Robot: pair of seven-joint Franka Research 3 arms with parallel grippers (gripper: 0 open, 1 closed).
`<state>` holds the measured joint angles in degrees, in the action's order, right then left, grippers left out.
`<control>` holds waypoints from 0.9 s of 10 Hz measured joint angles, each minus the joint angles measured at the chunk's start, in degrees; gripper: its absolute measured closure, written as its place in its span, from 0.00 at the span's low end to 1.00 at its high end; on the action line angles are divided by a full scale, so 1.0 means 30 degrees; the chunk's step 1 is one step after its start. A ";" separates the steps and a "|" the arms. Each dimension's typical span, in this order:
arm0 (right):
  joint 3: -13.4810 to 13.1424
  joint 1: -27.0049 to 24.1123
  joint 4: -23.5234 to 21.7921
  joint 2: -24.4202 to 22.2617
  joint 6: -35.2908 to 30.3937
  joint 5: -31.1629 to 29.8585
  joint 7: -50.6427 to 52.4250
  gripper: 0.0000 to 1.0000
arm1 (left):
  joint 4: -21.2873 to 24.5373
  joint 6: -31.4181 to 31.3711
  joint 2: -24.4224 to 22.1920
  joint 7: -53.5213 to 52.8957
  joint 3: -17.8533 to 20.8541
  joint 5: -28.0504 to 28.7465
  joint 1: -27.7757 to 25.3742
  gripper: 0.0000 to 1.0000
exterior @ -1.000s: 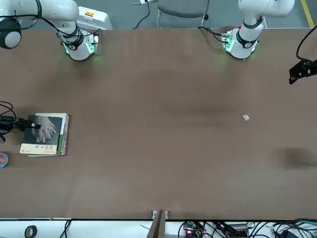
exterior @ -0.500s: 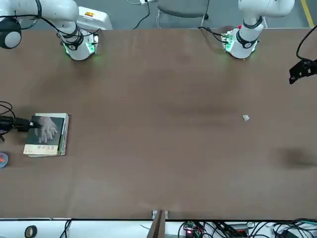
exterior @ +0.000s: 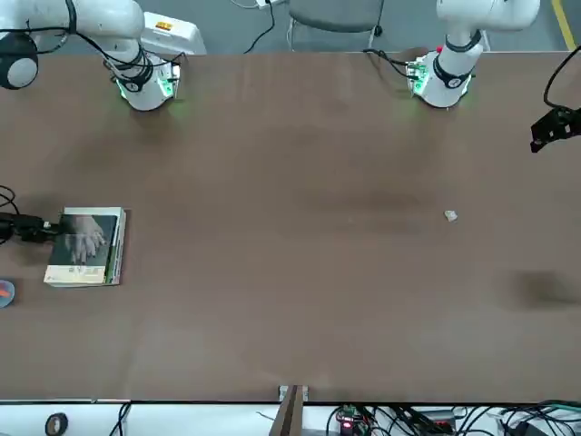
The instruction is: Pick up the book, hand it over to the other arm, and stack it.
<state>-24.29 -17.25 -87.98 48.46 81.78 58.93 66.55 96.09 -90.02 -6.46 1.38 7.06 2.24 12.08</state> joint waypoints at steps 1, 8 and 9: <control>-0.0132 -0.0002 0.0170 -0.0001 0.0004 -0.0110 -0.0015 0.10 | 0.0000 0.0000 -0.0001 0.0000 -0.0001 0.0000 0.0000 0.00; -0.0735 0.0102 0.1676 -0.0499 -0.1188 -0.1409 -0.3123 0.05 | 0.0000 0.0000 -0.0003 0.0000 -0.0004 0.0000 0.0000 0.00; -0.0735 0.0293 0.1816 -0.0774 -0.1396 -0.1461 -0.3867 0.04 | 0.0000 0.0000 -0.0004 0.0000 -0.0004 0.0000 0.0001 0.00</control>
<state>-26.49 -16.37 -82.54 46.14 77.59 54.55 54.95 96.09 -90.02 -6.47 1.38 7.05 2.24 12.08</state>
